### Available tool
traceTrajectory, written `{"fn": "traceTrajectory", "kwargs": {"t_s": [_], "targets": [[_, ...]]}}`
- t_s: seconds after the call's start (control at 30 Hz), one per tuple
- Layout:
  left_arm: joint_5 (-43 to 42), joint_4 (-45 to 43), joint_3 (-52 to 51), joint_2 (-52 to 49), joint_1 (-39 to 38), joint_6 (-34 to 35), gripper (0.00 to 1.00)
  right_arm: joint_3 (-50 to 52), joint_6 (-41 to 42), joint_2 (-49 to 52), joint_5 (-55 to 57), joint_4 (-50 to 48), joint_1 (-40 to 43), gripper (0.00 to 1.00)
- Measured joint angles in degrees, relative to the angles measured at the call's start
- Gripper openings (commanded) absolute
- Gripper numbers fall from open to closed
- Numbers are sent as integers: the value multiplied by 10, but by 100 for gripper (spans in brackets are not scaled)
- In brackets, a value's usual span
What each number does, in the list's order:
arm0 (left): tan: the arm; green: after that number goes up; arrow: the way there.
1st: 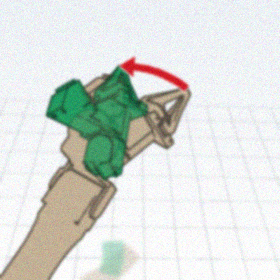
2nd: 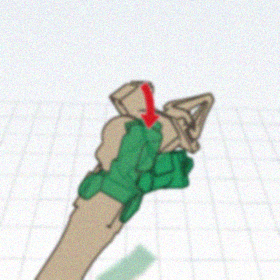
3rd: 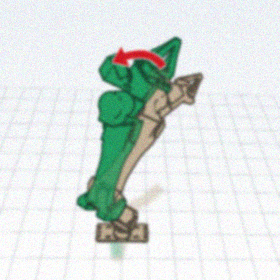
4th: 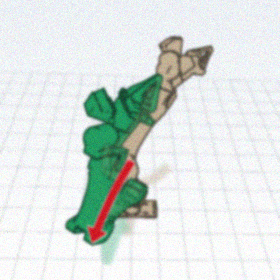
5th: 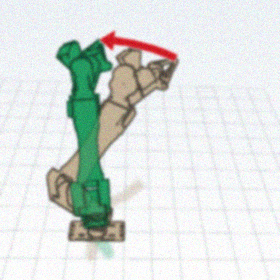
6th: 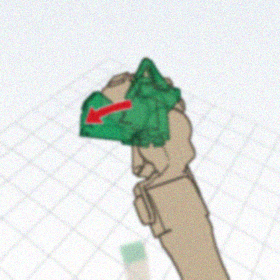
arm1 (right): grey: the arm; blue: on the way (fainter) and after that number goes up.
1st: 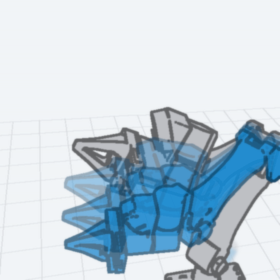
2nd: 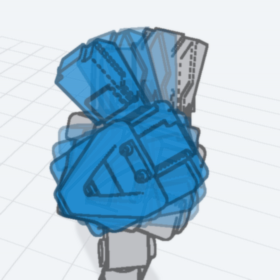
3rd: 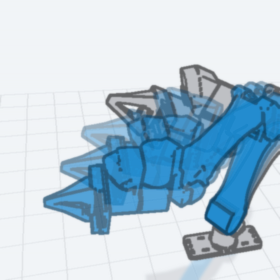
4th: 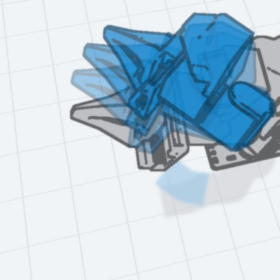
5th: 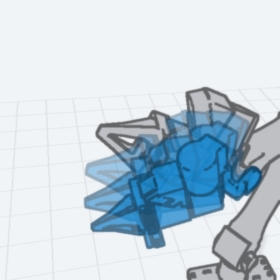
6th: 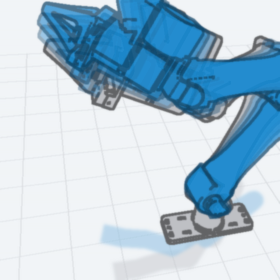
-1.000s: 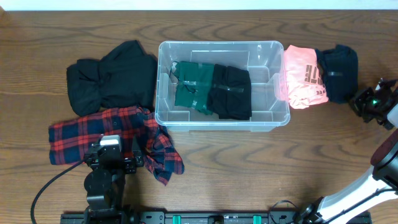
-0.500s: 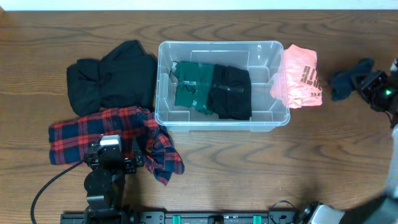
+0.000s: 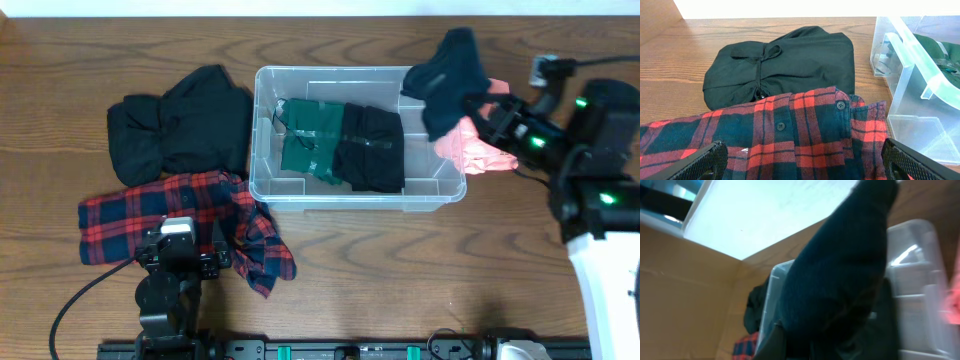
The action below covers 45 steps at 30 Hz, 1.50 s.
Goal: Pack container
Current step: 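Lower the navy garment into the bin's right side and open the gripper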
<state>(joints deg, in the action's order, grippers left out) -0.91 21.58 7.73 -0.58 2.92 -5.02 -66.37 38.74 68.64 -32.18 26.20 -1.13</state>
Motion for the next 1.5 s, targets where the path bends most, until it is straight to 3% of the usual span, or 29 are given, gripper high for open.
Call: {"fn": "traceTrajectory", "kwargs": {"t_s": [0.33,0.6,0.67,0.77,0.93,1.0,1.1,1.3,1.4,1.5], "targets": [[0,0,0,0,0,0,98,0,128,124,91,-34,-91,1],[0,0,0,0,0,0,98,1,123,158,144,107,-97,2],[0,0,0,0,0,0,98,1,102,158,162,132,-99,12],[0,0,0,0,0,0,98,1,65,158,181,146,-101,38],[0,0,0,0,0,0,98,1,-57,157,186,104,-101,51],[0,0,0,0,0,0,98,1,-103,151,178,85,-101,51],[0,0,0,0,0,0,98,1,-157,120,169,66,-100,40],[0,0,0,0,0,0,98,0,-191,32,180,82,-99,49],[0,0,0,0,0,0,98,0,-203,21,221,97,-97,41],[0,0,0,0,0,0,98,0,-207,28,240,100,-92,41]]}}
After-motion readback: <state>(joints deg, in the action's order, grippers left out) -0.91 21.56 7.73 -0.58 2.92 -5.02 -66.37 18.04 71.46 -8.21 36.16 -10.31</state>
